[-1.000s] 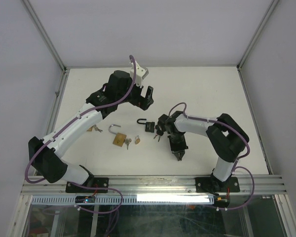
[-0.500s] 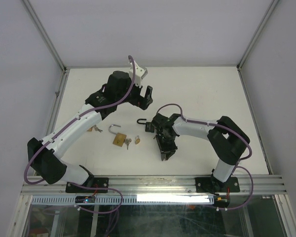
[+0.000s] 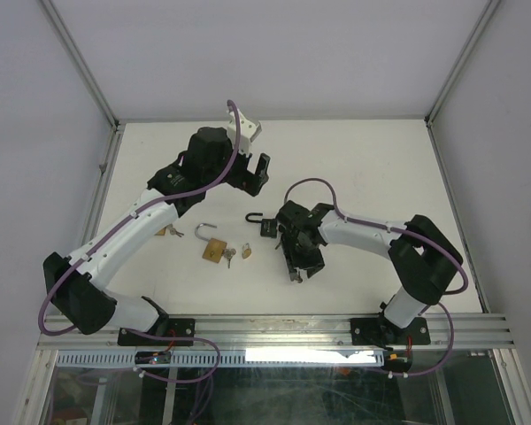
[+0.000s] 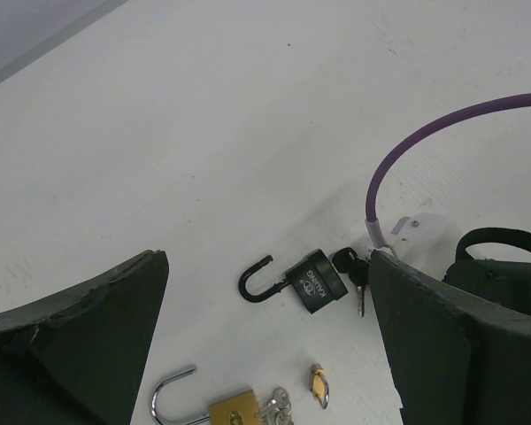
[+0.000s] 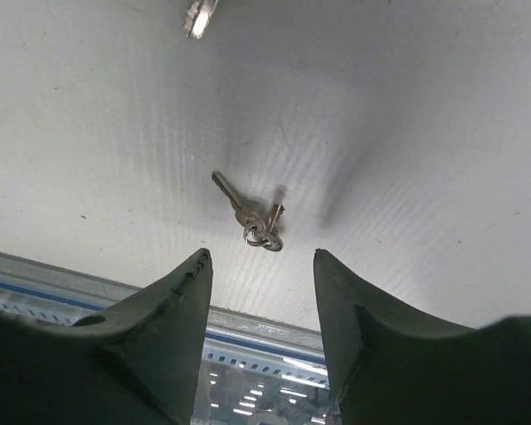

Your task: Unlock with the key

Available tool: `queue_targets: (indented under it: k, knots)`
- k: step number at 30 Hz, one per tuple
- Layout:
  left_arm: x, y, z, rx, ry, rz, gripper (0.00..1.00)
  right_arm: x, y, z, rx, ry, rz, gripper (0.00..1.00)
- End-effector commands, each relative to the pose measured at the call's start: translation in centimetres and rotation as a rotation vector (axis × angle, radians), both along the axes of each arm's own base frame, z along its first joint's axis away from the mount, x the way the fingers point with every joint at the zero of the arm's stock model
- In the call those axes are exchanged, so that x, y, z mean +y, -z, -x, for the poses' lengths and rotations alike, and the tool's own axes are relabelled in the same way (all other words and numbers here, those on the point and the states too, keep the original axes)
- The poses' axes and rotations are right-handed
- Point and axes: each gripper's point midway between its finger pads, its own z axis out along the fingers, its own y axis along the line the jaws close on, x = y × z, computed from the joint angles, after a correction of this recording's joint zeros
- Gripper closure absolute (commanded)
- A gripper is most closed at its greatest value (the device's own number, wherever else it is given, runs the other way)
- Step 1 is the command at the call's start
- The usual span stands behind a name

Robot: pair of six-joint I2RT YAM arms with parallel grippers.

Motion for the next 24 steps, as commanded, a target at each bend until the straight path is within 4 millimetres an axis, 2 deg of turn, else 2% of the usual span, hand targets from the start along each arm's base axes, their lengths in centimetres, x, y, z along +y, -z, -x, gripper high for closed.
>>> queue_targets:
  k: [1,3,4,9,12,15,17,24]
  knots:
    - [0.6,-3.0,0.0,-0.07,-0.011,0.049,0.01,-0.3,-0.5,-1.0,-0.061,0.028,0.016,0.52]
    - [0.6,-3.3,0.1,-0.074,-0.01,0.053,0.01,0.5,-1.1,-1.5,-0.081,0.039,-0.016,0.66]
    - [0.7,-3.3,0.1,-0.076,-0.012,0.052,0.01,0.8,-1.3,-1.8,-0.093,0.05,-0.035,0.68]
    - [1.0,-3.1,0.2,-0.073,-0.023,0.049,0.01,2.2,-1.6,-2.8,-0.134,0.084,-0.093,0.69]
    - [0.8,-3.0,0.3,-0.066,-0.014,0.055,0.01,1.8,-0.6,-3.1,-0.124,0.088,-0.032,0.67]
    - [0.6,-3.2,0.4,-0.069,0.001,0.057,0.01,0.0,0.6,-2.9,-0.101,0.087,0.098,0.66]
    - [0.6,-3.2,0.3,-0.069,0.0,0.056,0.01,-0.4,0.9,-2.8,-0.093,0.081,0.138,0.65]
    - [0.5,-2.9,0.3,-0.067,0.005,0.053,0.01,0.1,2.1,-1.5,-0.053,0.046,0.139,0.63]
